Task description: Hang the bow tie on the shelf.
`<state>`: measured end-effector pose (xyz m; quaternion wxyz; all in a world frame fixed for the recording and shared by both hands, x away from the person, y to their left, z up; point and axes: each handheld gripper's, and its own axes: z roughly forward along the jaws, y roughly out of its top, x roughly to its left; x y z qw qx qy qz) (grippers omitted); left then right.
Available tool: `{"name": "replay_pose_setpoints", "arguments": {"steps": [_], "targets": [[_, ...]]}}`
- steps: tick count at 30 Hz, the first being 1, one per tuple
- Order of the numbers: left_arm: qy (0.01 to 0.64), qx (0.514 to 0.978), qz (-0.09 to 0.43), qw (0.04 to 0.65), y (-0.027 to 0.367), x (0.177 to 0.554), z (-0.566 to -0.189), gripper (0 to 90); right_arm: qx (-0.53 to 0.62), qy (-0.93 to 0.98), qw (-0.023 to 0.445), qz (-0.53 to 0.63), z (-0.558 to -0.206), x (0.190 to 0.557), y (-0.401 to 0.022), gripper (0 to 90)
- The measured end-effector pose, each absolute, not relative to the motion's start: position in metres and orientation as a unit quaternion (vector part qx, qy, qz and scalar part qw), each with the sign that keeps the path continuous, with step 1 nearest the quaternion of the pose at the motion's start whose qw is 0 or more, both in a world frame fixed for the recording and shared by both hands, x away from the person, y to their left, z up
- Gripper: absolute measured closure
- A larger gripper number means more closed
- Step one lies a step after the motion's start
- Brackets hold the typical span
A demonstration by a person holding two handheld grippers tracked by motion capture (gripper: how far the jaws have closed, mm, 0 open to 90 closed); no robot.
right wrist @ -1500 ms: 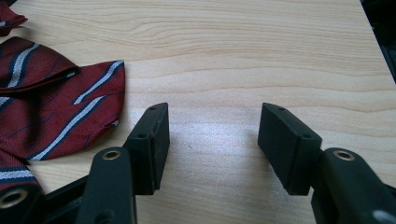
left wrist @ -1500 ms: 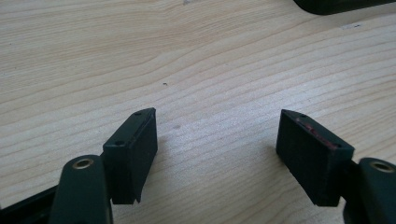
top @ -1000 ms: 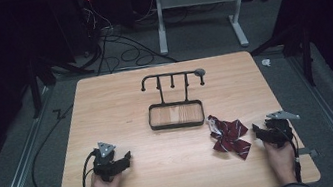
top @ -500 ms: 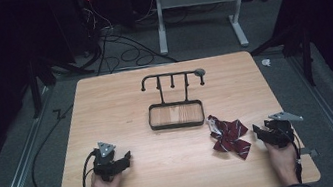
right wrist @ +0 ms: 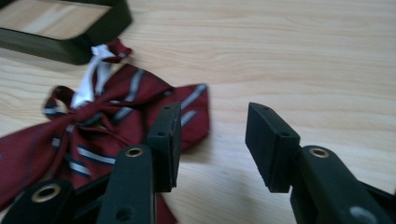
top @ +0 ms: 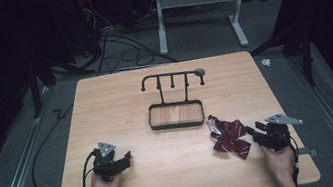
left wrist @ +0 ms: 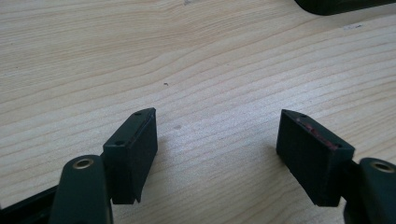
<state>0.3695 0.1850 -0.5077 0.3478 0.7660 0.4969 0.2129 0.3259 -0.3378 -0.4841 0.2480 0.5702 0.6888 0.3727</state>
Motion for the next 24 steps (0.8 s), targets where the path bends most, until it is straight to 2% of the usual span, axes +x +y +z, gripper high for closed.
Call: {"name": "replay_pose_setpoints", "arguments": {"steps": [10,24], "targets": [[0.498,0.766,0.214,0.347,0.185,0.369,-0.508,29.5,0.538,0.703,0.227,0.405,-0.476,0.329,-0.318,60.7],[0.498,0.766,0.214,0.347,0.185,0.369,-0.508,29.4,0.508,0.726,0.222,0.407,-0.461,0.348,-0.302,63.0]]}}
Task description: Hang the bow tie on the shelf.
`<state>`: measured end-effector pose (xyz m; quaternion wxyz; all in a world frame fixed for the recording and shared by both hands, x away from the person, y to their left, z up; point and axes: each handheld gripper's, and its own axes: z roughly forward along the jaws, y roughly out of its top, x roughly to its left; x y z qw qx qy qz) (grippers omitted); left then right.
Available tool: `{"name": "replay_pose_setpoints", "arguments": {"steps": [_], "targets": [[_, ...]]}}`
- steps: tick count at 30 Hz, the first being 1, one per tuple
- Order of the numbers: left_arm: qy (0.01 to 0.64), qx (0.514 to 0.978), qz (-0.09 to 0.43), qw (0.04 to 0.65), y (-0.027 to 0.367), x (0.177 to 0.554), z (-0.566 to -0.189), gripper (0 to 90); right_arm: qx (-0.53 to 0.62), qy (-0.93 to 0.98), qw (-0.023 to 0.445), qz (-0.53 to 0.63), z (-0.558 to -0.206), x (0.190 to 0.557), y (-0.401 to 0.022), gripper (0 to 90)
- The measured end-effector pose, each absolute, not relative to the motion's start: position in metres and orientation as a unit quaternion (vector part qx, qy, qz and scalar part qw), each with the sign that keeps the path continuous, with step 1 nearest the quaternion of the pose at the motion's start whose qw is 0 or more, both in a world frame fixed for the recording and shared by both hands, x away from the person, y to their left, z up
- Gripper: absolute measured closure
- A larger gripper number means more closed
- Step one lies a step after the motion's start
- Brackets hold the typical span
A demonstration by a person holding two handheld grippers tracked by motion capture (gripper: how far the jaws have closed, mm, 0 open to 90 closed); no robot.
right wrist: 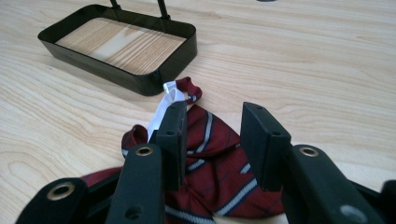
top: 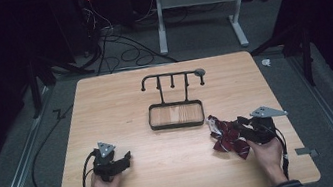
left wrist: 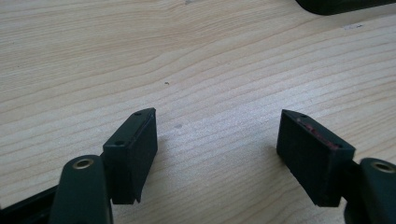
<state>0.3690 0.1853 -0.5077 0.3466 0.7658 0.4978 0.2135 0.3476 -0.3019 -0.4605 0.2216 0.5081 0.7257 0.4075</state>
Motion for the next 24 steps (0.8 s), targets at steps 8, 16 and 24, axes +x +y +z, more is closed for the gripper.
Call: {"name": "replay_pose_setpoints", "arguments": {"steps": [8,16,24], "targets": [[0.498,0.766,0.211,0.347,0.186,0.369,-0.507,29.3,0.503,0.735,0.214,0.402,-0.454,0.364,-0.293,63.8],[0.499,0.765,0.212,0.349,0.186,0.369,-0.508,29.3,0.494,0.751,0.205,0.388,-0.451,0.382,-0.281,64.5],[0.499,0.765,0.210,0.349,0.186,0.369,-0.507,29.3,0.492,0.764,0.193,0.371,-0.455,0.395,-0.272,65.0]]}}
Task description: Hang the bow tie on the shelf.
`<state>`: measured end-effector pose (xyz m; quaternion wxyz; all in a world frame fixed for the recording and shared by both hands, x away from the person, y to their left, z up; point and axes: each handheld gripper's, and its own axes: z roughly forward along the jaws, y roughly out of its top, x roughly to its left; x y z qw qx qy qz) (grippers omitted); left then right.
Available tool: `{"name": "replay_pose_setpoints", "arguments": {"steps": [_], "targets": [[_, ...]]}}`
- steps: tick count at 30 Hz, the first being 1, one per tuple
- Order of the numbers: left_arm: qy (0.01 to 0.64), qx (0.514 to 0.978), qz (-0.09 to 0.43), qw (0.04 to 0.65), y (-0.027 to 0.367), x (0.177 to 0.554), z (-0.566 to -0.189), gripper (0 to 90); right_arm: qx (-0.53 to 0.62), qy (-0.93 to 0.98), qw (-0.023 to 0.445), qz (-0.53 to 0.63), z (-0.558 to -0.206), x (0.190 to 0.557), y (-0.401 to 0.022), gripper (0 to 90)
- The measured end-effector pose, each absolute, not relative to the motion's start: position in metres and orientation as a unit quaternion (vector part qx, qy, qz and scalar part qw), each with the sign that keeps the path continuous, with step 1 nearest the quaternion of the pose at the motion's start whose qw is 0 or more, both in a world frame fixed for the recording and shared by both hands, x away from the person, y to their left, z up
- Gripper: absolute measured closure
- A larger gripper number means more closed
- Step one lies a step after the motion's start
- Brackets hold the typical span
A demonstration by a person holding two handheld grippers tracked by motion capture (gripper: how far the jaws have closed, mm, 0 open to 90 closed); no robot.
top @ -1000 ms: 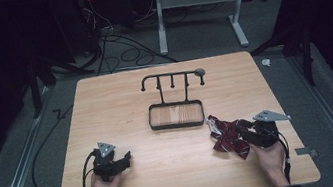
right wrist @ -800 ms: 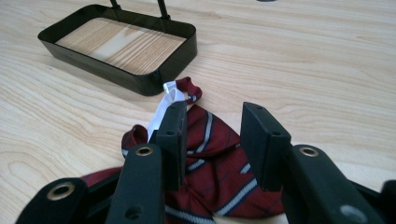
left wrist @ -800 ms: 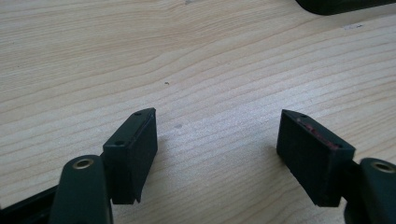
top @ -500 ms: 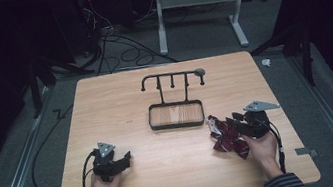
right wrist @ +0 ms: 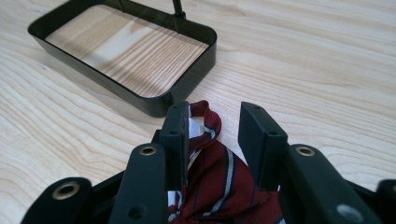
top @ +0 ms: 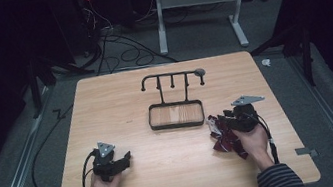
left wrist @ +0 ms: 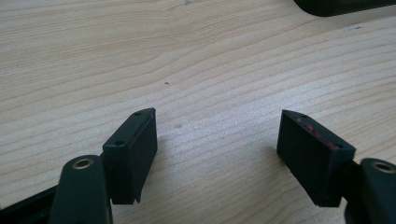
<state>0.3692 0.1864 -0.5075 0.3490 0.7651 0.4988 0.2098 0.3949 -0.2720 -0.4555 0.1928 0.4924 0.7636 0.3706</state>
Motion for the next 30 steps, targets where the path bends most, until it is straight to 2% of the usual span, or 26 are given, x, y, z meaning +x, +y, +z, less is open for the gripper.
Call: {"name": "replay_pose_setpoints", "arguments": {"steps": [18,30], "targets": [[0.499,0.765,0.209,0.350,0.187,0.369,-0.507,29.2,0.506,0.776,0.169,0.337,-0.475,0.422,-0.261,64.9],[0.499,0.764,0.209,0.351,0.187,0.369,-0.508,29.2,0.512,0.783,0.153,0.318,-0.487,0.429,-0.259,76.9]]}}
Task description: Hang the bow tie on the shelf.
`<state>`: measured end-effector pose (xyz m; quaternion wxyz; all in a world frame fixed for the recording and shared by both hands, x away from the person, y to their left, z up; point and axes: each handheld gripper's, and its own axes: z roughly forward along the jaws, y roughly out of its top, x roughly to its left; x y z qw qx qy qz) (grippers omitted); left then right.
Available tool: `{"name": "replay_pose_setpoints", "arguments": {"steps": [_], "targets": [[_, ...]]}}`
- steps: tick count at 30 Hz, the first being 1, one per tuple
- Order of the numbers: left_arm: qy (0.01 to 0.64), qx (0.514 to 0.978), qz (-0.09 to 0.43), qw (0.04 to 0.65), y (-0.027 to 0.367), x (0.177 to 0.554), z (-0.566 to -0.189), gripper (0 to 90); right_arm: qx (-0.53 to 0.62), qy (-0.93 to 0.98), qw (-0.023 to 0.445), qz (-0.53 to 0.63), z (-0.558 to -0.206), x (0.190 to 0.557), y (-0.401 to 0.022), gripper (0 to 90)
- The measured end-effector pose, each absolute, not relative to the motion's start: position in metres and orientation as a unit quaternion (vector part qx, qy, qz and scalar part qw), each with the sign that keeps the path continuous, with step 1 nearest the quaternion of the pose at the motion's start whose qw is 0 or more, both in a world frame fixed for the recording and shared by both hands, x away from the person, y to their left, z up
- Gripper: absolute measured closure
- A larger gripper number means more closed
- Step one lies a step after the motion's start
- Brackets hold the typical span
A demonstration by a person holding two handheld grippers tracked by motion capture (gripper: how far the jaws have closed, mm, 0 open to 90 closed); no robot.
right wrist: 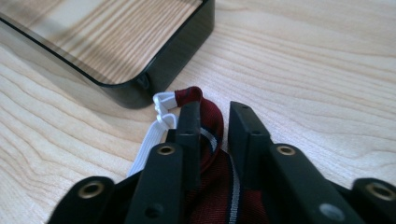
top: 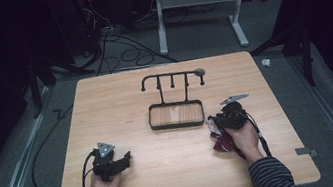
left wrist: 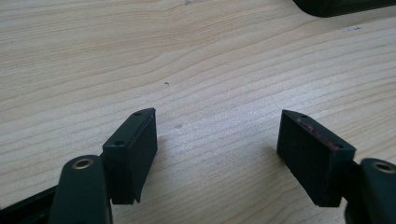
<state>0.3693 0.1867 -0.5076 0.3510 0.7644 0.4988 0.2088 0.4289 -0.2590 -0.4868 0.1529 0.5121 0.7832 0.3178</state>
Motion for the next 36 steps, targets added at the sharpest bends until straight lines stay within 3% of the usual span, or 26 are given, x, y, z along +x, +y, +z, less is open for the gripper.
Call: {"name": "replay_pose_setpoints", "arguments": {"steps": [8,36], "targets": [[0.499,0.764,0.209,0.352,0.187,0.369,-0.508,29.2,0.500,0.791,0.157,0.315,-0.489,0.430,-0.256,89.6],[0.498,0.765,0.209,0.351,0.187,0.369,-0.508,29.4,0.464,0.782,0.202,0.365,-0.444,0.400,-0.264,90.0]]}}
